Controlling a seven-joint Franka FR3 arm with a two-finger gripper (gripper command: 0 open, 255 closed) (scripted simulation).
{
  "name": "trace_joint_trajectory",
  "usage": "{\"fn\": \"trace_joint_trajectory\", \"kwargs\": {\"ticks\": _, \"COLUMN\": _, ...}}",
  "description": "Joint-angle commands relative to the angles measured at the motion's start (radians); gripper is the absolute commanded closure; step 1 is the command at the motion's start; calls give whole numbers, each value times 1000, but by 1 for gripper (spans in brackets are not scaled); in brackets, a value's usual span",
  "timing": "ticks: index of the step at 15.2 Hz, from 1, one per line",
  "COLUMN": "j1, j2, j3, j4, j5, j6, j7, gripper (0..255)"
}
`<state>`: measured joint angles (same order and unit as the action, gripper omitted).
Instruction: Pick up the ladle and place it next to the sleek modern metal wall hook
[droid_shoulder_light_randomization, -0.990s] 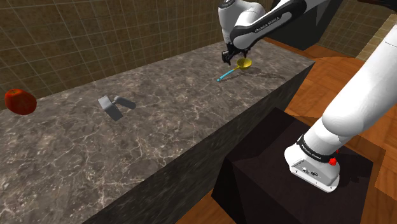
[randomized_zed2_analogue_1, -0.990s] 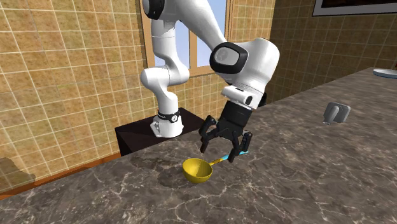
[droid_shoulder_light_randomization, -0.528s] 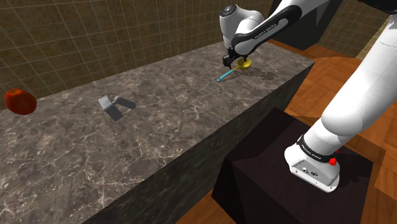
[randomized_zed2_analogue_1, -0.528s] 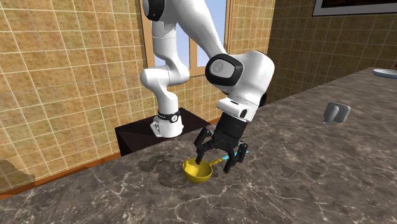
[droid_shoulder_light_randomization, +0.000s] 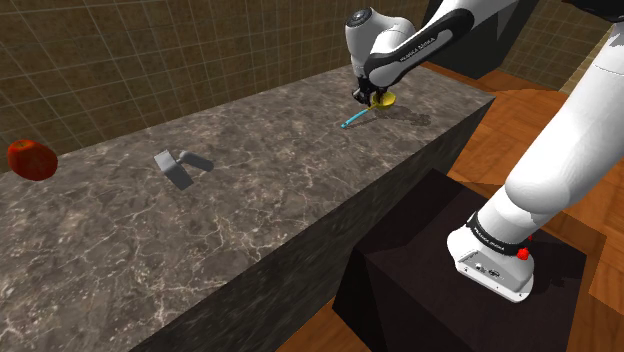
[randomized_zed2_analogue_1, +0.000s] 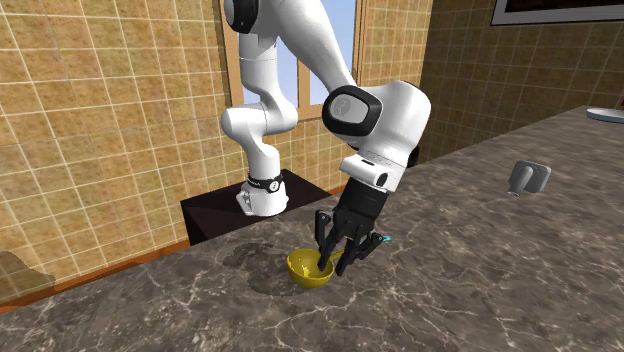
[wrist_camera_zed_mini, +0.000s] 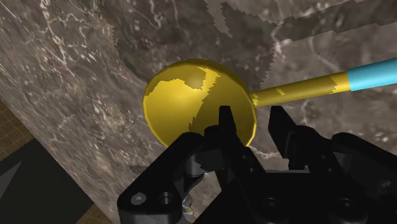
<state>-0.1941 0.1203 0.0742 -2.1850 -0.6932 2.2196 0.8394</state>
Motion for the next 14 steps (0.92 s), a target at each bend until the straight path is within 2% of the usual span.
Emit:
{"fn": "trace_joint_trajectory", "kwargs": {"ticks": 1, "j1": 0, "j2": 0, "j3": 0, "j4": 0, "j5": 0, "j6": 0, "j7": 0, "gripper": 255}}
{"fn": "trace_joint_trajectory", "kwargs": {"ticks": 8, "j1": 0, "j2": 0, "j3": 0, "j4": 0, "j5": 0, "j6": 0, "j7": 0, "gripper": 255}}
{"fn": "trace_joint_trajectory", "kwargs": {"ticks": 14, "j1": 1, "j2": -48, "j3": 6, "j4": 22, "j5": 36, "j6": -57, "j7": -50, "gripper": 255}}
